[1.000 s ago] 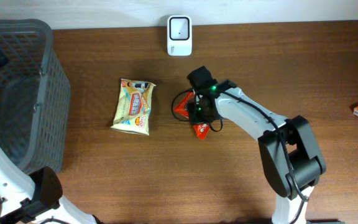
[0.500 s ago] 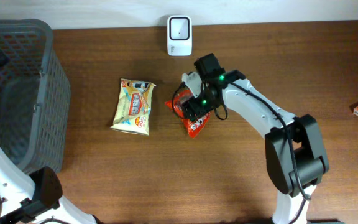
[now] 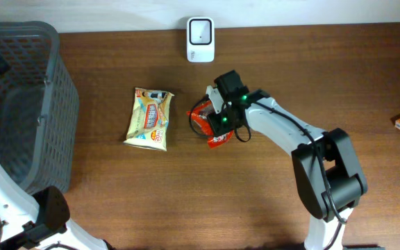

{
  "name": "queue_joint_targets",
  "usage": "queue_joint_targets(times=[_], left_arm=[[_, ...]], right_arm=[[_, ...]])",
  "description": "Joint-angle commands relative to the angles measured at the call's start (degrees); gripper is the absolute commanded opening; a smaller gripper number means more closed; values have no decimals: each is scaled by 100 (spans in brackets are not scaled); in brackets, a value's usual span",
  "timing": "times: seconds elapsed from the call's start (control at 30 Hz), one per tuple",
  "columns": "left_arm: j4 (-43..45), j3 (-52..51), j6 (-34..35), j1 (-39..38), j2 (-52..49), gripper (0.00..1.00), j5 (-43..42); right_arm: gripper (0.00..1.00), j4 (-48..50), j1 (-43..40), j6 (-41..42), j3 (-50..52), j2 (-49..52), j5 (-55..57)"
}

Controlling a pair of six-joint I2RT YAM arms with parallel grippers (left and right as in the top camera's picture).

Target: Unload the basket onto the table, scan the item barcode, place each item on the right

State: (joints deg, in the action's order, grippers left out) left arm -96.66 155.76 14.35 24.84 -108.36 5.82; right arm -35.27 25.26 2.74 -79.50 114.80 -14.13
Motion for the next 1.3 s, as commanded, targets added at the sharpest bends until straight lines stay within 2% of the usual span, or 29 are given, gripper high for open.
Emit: queue_joint_targets(times=[0.0,0.07,0.13,0.23,0.27,0.33,0.37,0.4,0.43,0.5,0.57,0.63,0.7,0.8,0.87,0.93,1.03,1.07,1.1,1.13,1.2,1.27], left_arm=[[-4,61,13,9,70,99,-2],[-4,61,13,9,70,99,-2],[-4,61,13,9,70,99,-2],[-4,61,13,9,70,99,-2],[-4,61,13,9,70,99,-2],[-4,61,13,9,70,99,-2],[-4,61,13,9,70,99,-2],[-4,61,13,9,70,99,-2],[-4,61,13,9,70,99,-2],[-4,61,13,9,70,99,0],[-4,61,13,9,70,99,-2],[-4,61,13,9,70,99,-2],[-4,61,13,9,70,99,-2],[-4,61,13,9,70,99,-2],[-4,61,13,9,70,99,-2],[-4,61,13,9,70,99,-2],[-4,61,13,9,70,99,-2],[-4,61,13,9,70,99,-2],[-4,61,13,9,70,99,-2],[-4,61,13,9,70,99,-2],[-4,61,13,9,70,99,-2],[-4,61,13,9,70,99,0]], right_arm=[[4,-269,-258,894,-782,-66,-1921],[4,-468,-577,1045,-1351,-66,-3794],[4,-457,-870,1049,-1569,-66,-5053],[4,-570,-1274,1276,-1576,-66,-5407],[11,-763,-1388,1178,-1576,-66,-5112],[36,-1161,-1401,599,-1576,-66,-4409],[37,-1390,-1355,444,-1576,-66,-3880],[36,-1801,-1156,205,-1576,-66,-2680],[36,-1954,-1016,57,-1576,-66,-2140],[52,-2264,-380,-302,-1572,-66,-723],[68,-2249,90,-428,-1519,-52,90],[70,-2186,586,-426,-1421,35,1095],[70,-1996,872,-424,-1252,138,1580],[68,-1672,1019,-422,-966,356,1604],[57,-1401,1043,-422,-791,444,1563],[51,-1244,1040,-422,-640,468,1300],[47,-962,1040,-420,-372,474,1285],[40,-922,1040,-420,-306,474,1285],[19,-925,1040,-415,-267,474,1285],[4,-925,1036,-267,-240,474,1285],[4,-927,1036,146,-275,472,1128],[4,-953,979,227,-433,472,299]])
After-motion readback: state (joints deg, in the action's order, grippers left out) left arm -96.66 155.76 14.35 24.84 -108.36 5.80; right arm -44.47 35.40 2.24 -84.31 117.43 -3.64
